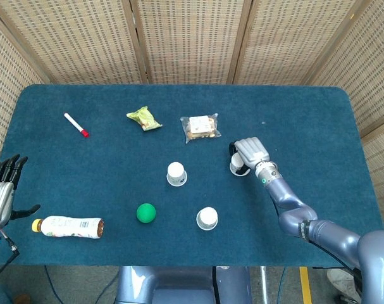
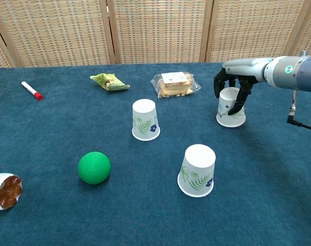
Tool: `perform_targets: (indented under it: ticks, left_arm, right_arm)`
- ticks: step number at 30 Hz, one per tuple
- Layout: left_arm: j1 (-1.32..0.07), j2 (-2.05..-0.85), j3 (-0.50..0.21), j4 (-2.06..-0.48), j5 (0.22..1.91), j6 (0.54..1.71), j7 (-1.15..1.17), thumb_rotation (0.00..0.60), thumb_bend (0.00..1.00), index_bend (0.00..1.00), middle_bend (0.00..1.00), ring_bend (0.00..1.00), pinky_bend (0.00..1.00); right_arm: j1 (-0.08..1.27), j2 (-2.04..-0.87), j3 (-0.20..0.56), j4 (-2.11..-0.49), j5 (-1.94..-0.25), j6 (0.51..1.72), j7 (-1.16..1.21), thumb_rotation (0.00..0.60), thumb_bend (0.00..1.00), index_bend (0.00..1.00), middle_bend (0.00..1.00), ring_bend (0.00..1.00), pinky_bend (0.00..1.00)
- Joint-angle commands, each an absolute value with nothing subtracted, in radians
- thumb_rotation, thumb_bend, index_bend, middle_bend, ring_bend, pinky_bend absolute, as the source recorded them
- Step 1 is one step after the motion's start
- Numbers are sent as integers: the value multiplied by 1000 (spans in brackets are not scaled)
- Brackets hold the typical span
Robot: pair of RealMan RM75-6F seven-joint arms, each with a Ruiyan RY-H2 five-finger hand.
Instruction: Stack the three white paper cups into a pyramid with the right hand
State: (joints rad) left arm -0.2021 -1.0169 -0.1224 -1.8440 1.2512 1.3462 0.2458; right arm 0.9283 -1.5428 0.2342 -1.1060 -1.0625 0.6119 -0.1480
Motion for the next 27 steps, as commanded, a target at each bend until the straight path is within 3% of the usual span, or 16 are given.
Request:
perform_targets:
  ticks: [1, 9, 18, 27]
  left_arm:
    - [-205, -1015, -121, -1843, 1250, 1341, 242, 600, 0, 0, 0, 0, 0]
    - [-211, -1010, -118, -1844, 1247, 1330, 232, 600, 0, 0, 0, 0, 0]
    - [-213, -1000, -115, -1840, 1242, 1318, 209, 600, 0, 0, 0, 0, 0]
    - [-217, -990, -109, -1838, 1244, 1303, 188, 600, 0, 0, 0, 0, 0]
  right_arm:
    - [937, -1500, 231, -1212, -1119, 634, -143, 600, 247, 472, 502, 516, 687]
    - [1012, -1512, 247, -1307, -1139, 626, -207, 600, 249, 472, 507, 517, 687]
    - [1101, -1605, 266, -1240, -1008, 600, -294, 600, 258, 465, 507, 517, 687]
    - [1131, -1658, 228, -1172, -907, 598, -356, 600, 256, 463, 499, 517, 687]
